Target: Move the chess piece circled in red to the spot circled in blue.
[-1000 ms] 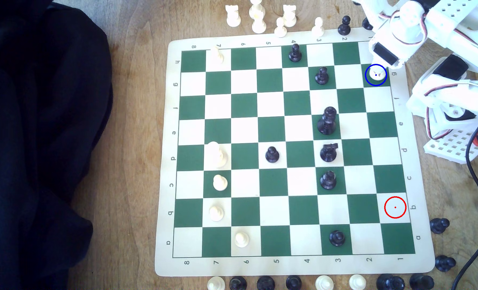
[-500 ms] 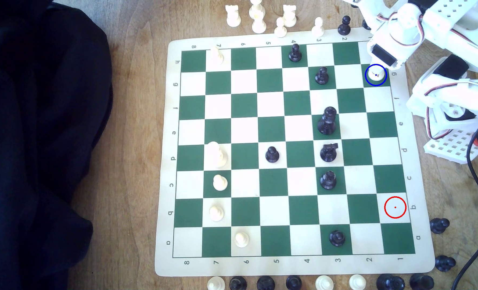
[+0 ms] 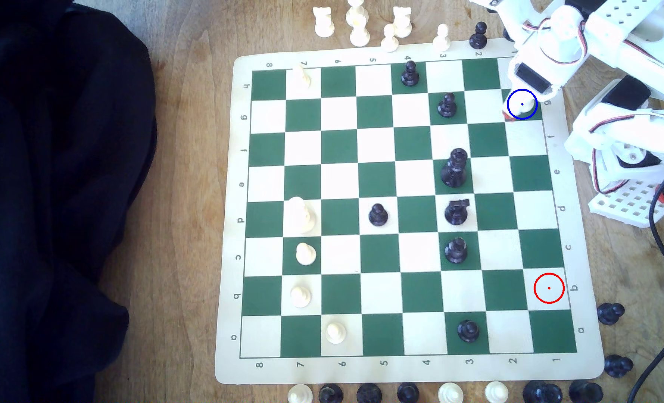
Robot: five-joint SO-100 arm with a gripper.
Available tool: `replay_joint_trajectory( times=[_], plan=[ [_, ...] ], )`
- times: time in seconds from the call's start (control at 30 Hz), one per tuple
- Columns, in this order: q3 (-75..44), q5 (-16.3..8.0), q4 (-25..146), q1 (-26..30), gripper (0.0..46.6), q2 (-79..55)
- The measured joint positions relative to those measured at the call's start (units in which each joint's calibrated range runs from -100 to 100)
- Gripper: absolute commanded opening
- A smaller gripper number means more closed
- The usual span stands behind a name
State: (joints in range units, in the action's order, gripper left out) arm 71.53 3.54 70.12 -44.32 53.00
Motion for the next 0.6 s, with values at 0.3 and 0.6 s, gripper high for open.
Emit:
replay_joint_trajectory(
  times=[0.3,0.6],
  plan=[
    [0.0,1.7,4.8,-1.9,25.4,5.1],
    [-2.3,2.7,16.0,-0.6,26.8,14.5]
  ],
)
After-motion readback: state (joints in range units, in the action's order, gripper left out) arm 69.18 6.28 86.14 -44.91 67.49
